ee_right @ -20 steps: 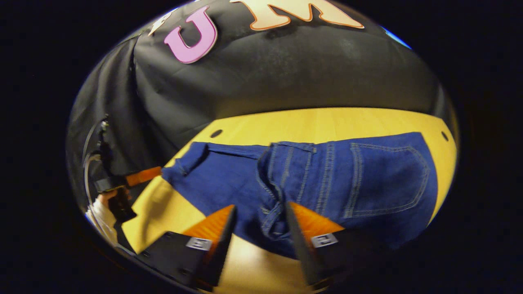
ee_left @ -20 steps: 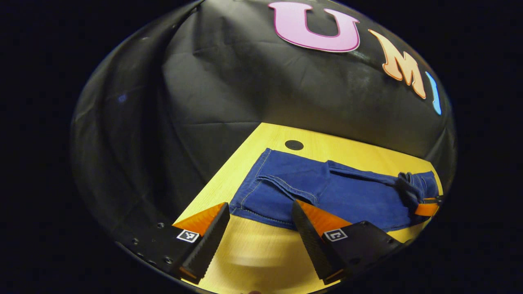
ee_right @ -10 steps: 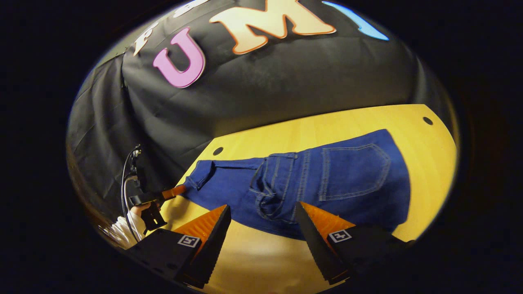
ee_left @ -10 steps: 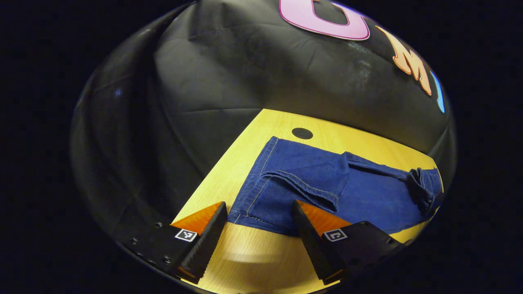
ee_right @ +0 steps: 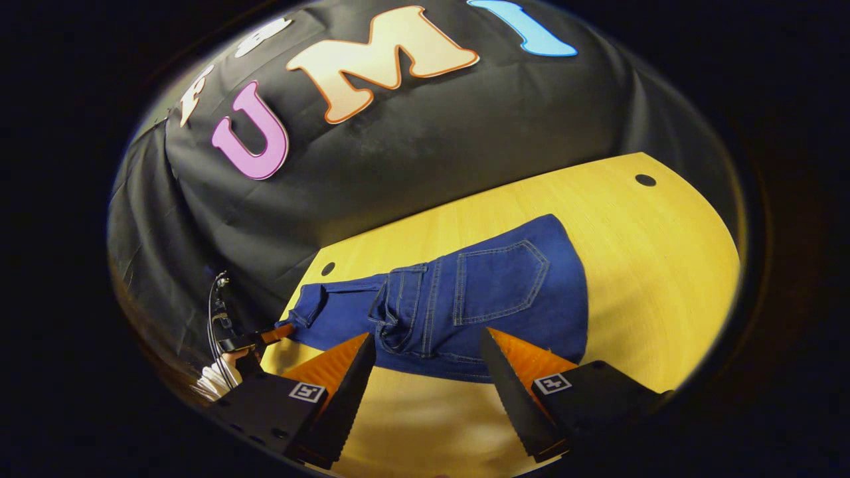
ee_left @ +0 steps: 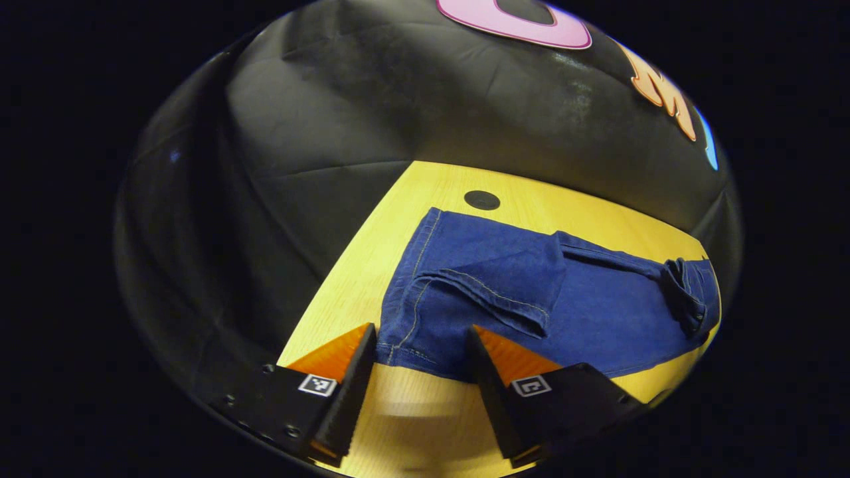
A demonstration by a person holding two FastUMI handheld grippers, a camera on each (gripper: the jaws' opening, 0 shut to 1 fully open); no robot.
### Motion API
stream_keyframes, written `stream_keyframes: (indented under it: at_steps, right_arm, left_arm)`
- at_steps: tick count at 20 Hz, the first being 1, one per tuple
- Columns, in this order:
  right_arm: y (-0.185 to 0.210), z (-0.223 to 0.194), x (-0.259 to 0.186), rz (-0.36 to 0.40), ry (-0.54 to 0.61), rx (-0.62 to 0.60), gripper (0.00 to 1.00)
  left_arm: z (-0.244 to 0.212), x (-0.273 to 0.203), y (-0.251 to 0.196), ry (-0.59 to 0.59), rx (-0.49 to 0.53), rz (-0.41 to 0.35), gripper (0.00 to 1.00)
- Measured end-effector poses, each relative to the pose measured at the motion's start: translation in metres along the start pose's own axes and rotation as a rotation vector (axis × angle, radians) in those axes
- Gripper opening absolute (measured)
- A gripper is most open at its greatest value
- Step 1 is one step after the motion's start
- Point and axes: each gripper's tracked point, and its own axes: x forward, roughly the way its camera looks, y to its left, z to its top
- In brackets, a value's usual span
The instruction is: Grasp the waist and the cuffs of the jeans and fold them to make the two legs overlap; first hold the waist and fold one-third of the jeans toward the cuffs, then hold the cuffs and fold the remaining one-third in the same direction to finish folding.
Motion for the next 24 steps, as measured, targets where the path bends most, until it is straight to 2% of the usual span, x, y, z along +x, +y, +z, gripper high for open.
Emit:
stream_keyframes:
  at_steps: [1, 2, 5, 6, 10, 12, 14, 18, 24]
  right_arm:
    - [-0.002, 0.003, -0.003, -0.005, -0.002, 0.006, 0.98]
    - [-0.006, 0.004, -0.007, -0.014, -0.005, 0.005, 0.98]
    - [-0.018, 0.014, -0.017, -0.045, -0.020, 0.007, 0.98]
    - [-0.022, 0.018, -0.022, -0.057, -0.030, 0.007, 0.98]
    - [-0.037, 0.029, -0.043, -0.093, -0.059, 0.011, 0.98]
    - [-0.044, 0.033, -0.052, -0.104, -0.073, 0.012, 0.98]
    - [-0.050, 0.040, -0.060, -0.105, -0.088, 0.019, 0.98]
    - [-0.065, 0.054, -0.079, -0.093, -0.122, 0.025, 0.98]
    - [-0.113, 0.073, -0.111, -0.049, -0.128, 0.047, 0.98]
  left_arm:
    - [0.000, 0.002, -0.008, 0.007, 0.002, -0.024, 0.73]
    - [0.002, 0.003, -0.017, 0.008, -0.012, -0.050, 0.57]
    - [0.004, 0.000, -0.022, -0.011, -0.063, -0.057, 0.07]
    - [0.002, 0.002, -0.020, -0.017, -0.083, -0.054, 0.02]
    - [0.014, -0.009, -0.020, -0.058, -0.125, -0.032, 0.00]
    - [0.034, -0.022, -0.031, -0.101, -0.126, -0.060, 0.02]
    - [0.057, -0.047, -0.045, -0.153, -0.115, -0.079, 0.00]
    - [0.099, -0.085, -0.105, -0.234, -0.088, -0.138, 0.00]
    - [0.138, -0.132, -0.224, -0.296, -0.026, -0.220, 0.00]
